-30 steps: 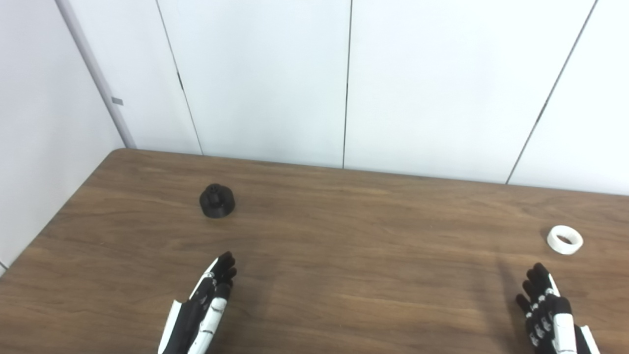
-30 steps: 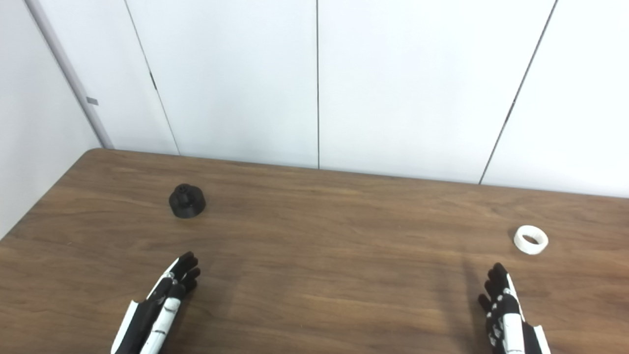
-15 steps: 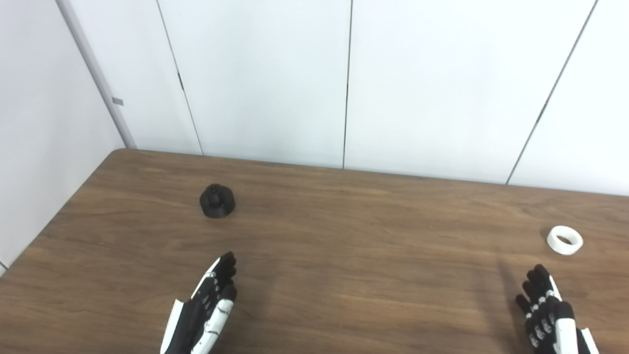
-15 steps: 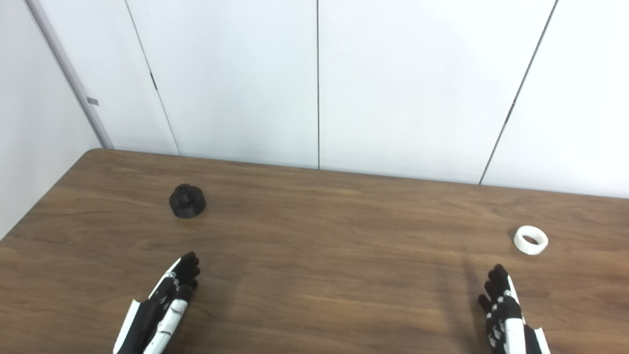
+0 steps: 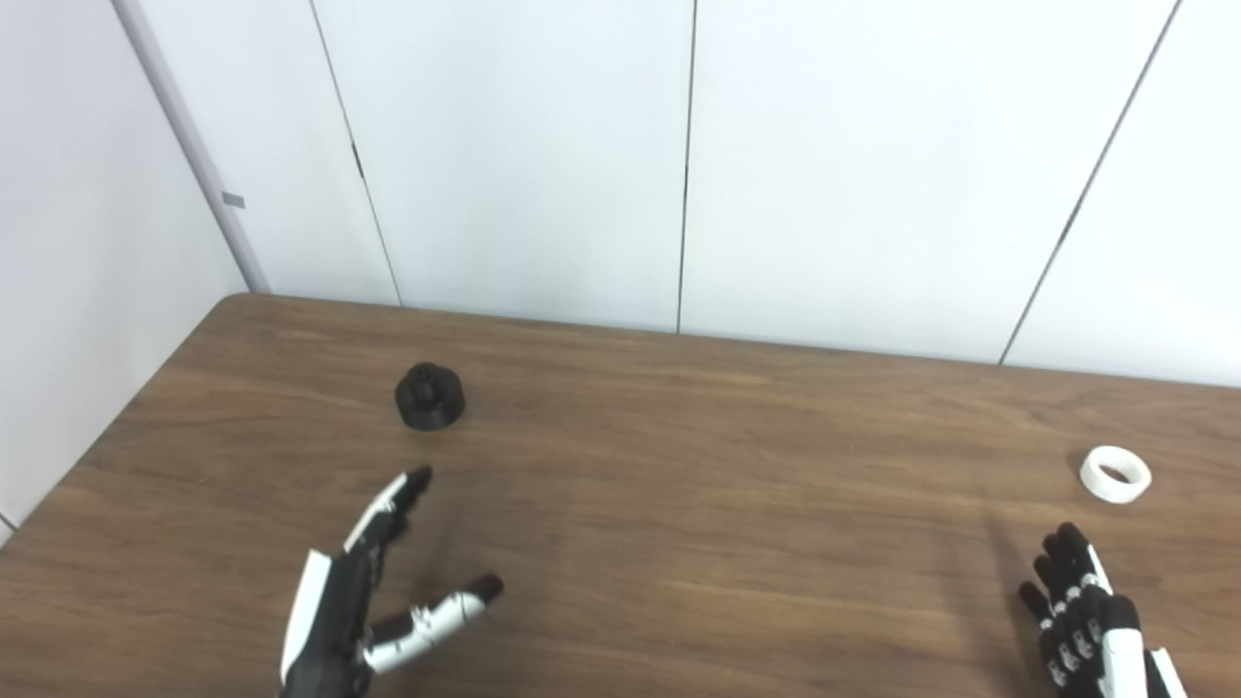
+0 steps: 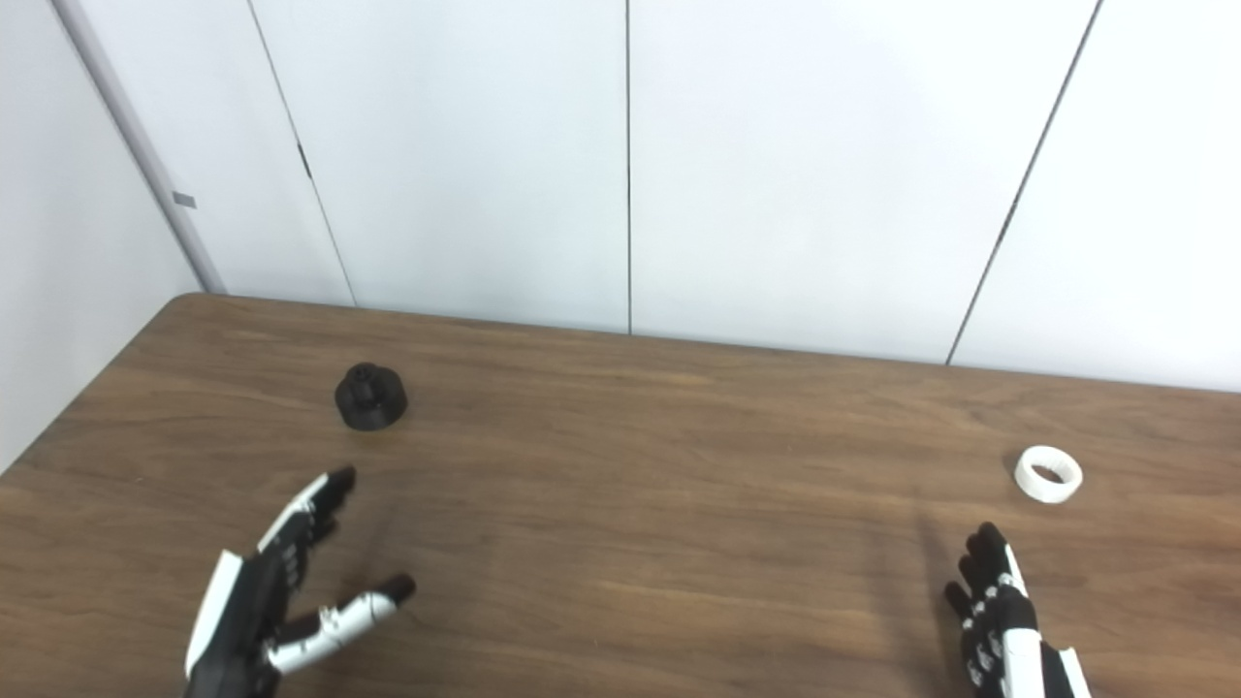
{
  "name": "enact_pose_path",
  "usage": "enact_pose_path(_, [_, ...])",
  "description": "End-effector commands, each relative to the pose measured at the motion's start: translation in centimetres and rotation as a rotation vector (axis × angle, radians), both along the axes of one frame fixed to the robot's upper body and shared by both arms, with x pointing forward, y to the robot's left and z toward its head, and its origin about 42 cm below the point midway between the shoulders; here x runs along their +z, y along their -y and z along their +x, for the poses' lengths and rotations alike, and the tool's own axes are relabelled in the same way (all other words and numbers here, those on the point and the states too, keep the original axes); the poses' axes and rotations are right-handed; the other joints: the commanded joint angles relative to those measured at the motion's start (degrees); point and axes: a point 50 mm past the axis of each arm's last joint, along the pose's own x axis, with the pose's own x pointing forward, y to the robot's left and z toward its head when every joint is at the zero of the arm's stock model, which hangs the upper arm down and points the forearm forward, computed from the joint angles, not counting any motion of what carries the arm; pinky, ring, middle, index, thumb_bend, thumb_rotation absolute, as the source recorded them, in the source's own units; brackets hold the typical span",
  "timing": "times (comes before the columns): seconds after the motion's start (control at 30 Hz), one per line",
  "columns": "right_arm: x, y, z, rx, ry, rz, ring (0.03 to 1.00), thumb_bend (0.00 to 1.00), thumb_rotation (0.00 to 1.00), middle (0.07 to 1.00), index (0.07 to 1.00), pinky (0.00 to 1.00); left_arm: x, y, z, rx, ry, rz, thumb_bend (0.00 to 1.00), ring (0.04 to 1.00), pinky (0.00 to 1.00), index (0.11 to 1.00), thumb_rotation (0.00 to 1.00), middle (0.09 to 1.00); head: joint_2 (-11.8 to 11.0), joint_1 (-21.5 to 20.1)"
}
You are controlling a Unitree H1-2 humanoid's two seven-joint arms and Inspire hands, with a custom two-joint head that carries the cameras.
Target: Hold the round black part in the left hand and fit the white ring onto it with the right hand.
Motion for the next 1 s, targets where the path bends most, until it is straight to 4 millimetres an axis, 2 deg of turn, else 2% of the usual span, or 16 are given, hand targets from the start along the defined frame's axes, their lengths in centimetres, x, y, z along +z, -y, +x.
enact_pose_path(0.0, [-2.4, 1.1, -5.4, -0.018, -0.145, -0.013, 1.000, 0.49, 1.00, 1.000, 1.000, 1.00, 3.1, -0.6, 1.4, 0.034, 0.103, 0.111, 0.89, 0.956, 0.96, 0.893, 0.24, 0.928, 0.07, 0.02])
enact_pose_path(0.1, [-2.5, 1.0, -5.4, -0.025, -0.145, -0.016, 1.000, 0.48, 1.00, 1.000, 1.000, 1.00, 4.2, -1.7, 2.5, 0.075, 0.082, 0.250, 0.90, 0.884, 0.80, 0.903, 0.33, 0.910, 0.05, -0.05])
enact_pose_path(0.17, [-2.5, 0.9, -5.4, -0.025, -0.145, -0.018, 1.000, 0.48, 1.00, 1.000, 1.000, 1.00, 4.8, -2.4, 3.2, 0.093, 0.073, 0.302, 0.90, 0.885, 0.81, 0.910, 0.35, 0.915, -0.09, -0.08])
enact_pose_path(0.27, [-2.5, 0.8, -5.4, -0.024, -0.145, -0.020, 1.000, 0.47, 1.00, 1.000, 1.000, 1.00, 5.6, -3.4, 4.4, 0.114, 0.054, 0.340, 0.89, 0.945, 0.91, 0.919, 0.36, 0.948, -0.10, -0.24])
enact_pose_path(0.57, [-2.4, 0.7, -5.4, -0.028, -0.144, -0.016, 1.000, 0.48, 1.00, 1.000, 1.000, 1.00, 6.4, -5.7, 7.9, 0.148, 0.018, 0.379, 0.90, 0.984, 0.94, 0.917, 0.40, 0.972, -0.09, -0.51])
enact_pose_path(0.67, [-2.4, 0.7, -5.4, -0.025, -0.139, -0.017, 1.000, 0.47, 1.00, 1.000, 1.000, 1.00, 6.5, -6.5, 9.1, 0.157, 0.014, 0.417, 0.88, 0.978, 0.94, 0.917, 0.39, 0.958, -0.14, -0.61])
enact_pose_path(0.8, [-2.4, 0.6, -5.5, -0.029, -0.145, -0.016, 1.000, 0.49, 1.00, 1.000, 1.000, 1.00, 6.2, -7.6, 11.1, 0.175, 0.010, 0.493, 0.88, 0.999, 0.99, 0.898, 0.38, 0.953, -0.03, -0.65])
enact_pose_path(0.97, [-2.4, 0.5, -5.5, -0.032, -0.151, -0.011, 1.000, 0.50, 1.00, 1.000, 1.000, 1.00, 6.0, -7.9, 13.6, 0.189, -0.028, 0.586, 0.87, 1.000, 1.00, 0.867, 0.37, 0.963, 0.04, -0.78])
